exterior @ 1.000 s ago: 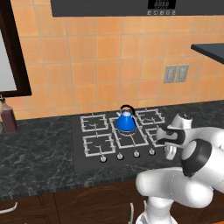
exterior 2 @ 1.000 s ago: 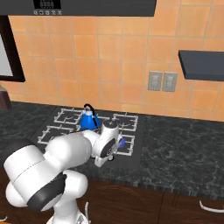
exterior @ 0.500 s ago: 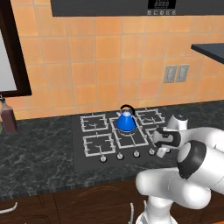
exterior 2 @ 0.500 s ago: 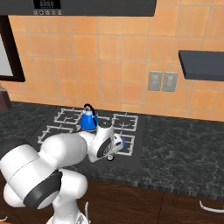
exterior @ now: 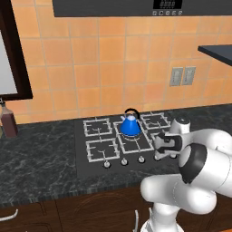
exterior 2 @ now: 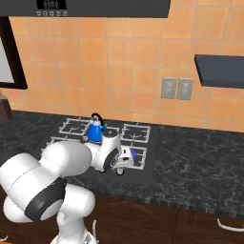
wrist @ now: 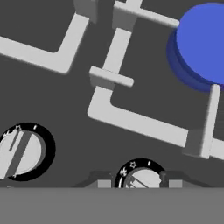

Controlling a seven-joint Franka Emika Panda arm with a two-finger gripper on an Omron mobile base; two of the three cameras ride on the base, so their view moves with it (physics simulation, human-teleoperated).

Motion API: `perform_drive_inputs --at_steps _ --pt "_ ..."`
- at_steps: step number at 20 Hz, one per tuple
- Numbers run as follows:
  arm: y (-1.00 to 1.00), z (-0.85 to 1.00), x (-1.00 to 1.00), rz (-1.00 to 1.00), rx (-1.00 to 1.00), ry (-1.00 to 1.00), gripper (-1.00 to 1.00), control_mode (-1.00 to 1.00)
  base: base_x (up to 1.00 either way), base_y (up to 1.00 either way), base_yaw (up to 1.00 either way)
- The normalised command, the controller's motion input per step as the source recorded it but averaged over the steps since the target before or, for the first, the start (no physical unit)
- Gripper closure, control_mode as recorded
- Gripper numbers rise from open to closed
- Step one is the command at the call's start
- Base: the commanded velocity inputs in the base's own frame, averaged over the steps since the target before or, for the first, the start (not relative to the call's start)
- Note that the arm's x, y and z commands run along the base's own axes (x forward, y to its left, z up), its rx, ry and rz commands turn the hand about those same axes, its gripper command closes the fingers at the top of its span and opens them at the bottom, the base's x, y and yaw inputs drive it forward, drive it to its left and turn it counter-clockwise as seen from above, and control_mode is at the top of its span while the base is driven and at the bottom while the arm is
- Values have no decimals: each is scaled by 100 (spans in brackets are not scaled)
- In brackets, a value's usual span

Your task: Turn off the front right burner of the stove.

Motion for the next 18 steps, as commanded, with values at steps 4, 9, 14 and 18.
perform_drive_inputs --at_steps 4,9,14,18 --pt "0 0 -14 -34 9 0 100 -100 0 0 0" --pt "-14 0 -31 -27 11 1 100 -100 0 0 0" --pt "-8 0 -57 -16 6 4 100 -100 0 0 0" --pt "0 -1 -46 -13 0 6 100 -100 0 0 0"
